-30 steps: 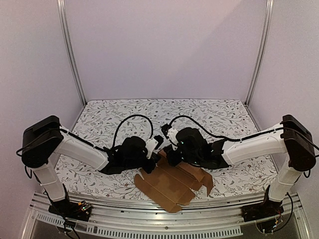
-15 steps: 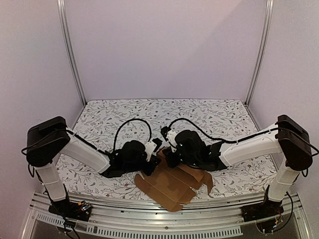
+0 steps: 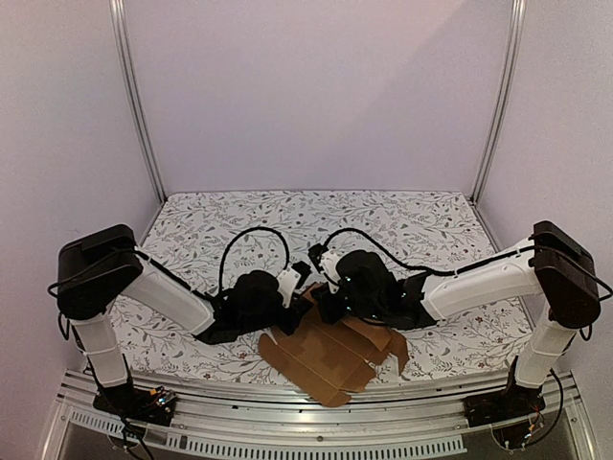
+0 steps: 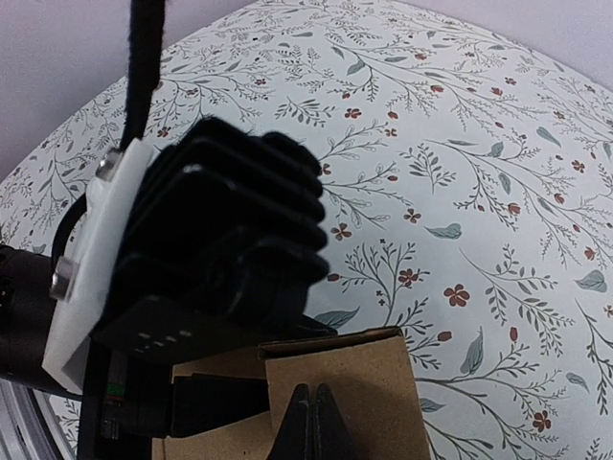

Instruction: Fold the paper box

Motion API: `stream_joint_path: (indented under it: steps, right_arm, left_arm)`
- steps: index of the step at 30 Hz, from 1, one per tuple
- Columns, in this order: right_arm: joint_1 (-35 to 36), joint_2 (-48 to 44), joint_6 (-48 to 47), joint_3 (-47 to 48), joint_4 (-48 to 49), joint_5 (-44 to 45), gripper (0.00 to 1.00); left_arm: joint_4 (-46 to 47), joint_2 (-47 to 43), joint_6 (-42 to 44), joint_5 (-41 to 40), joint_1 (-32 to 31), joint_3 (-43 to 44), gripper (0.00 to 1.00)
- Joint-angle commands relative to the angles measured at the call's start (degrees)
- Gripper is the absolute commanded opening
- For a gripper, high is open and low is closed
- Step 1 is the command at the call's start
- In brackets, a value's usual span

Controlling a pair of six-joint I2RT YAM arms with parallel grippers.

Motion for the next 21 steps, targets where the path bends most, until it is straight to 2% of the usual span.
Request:
stream_joint_path:
  steps: [1, 8, 13, 21]
  right_arm:
    - [-0.3, 0.4, 0.7, -0.9, -0.2, -1.2, 0.00]
    - [-0.3, -0.2, 0.9, -1.0, -0.2, -1.6, 0.00]
    - [-0.4, -0.8, 1.0, -1.1, -0.3, -1.7, 0.00]
    - [-0.3, -1.5, 1.7, -1.1, -0.5, -1.9, 0.00]
  left_arm:
    - [5.5, 2.2, -0.7, -0.2, -0.9, -0.3, 0.25]
    - [10.5, 4.0, -1.5, 1.8, -0.9, -1.1, 0.26]
    - [12.9, 5.1, -1.7, 3.1, -0.8, -1.1, 0.22]
    - [13.9, 6.1, -1.5, 4.3, -0.7, -0.6, 0.00]
